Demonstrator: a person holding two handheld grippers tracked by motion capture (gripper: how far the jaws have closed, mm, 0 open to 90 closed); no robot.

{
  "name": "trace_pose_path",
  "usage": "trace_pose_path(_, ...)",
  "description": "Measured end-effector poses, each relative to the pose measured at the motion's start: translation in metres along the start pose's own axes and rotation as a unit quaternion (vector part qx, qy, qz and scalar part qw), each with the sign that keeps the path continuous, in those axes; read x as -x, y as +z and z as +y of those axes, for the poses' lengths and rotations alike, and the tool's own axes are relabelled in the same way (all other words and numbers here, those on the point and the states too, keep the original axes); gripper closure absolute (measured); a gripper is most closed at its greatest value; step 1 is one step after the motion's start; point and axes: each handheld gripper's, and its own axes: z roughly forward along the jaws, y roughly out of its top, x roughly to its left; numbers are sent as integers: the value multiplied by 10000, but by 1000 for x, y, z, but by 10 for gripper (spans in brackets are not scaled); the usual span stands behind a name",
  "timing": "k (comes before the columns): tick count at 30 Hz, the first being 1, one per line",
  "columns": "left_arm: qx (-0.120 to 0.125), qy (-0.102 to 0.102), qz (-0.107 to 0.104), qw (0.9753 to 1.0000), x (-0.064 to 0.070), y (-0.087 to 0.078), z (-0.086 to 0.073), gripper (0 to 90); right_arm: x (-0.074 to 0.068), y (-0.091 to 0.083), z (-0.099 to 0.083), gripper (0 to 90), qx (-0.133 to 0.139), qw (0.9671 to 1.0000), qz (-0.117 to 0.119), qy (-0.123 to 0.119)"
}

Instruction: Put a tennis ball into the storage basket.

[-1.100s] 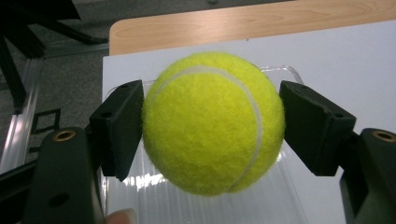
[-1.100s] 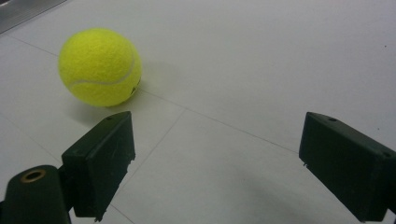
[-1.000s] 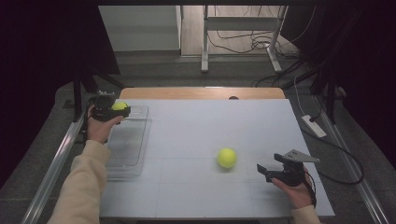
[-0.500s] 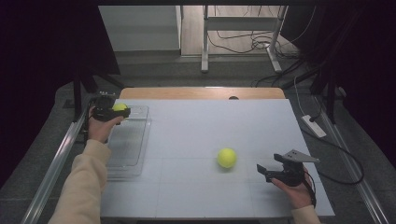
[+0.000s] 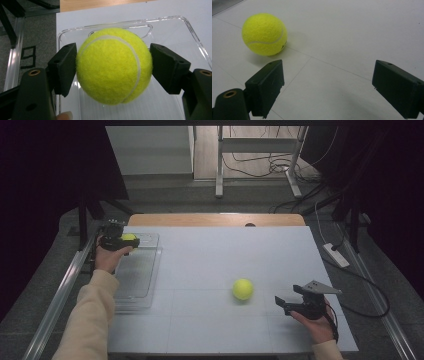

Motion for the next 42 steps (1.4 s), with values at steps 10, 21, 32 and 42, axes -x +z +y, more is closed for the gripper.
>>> trace_pose_path(10, -321, 31, 102, 9994, -1, 11, -2, 267, 0, 0, 0, 104, -15, 10000, 5, -10)
trace_pose_path(21, -478, 138, 109, 9987, 2, 19, -5, 265, 1, 0, -1, 104, -19, 10000, -1, 18)
trace_pose_path(32, -333, 110, 142, 9993, 1, 16, -4, 241, 0, 0, -1, 104, -37, 10000, -13, 1)
trace_pose_path(42, -35, 53, -73, 10000, -1, 2, -2, 126, 0, 0, -1, 104, -28, 10000, -1, 5)
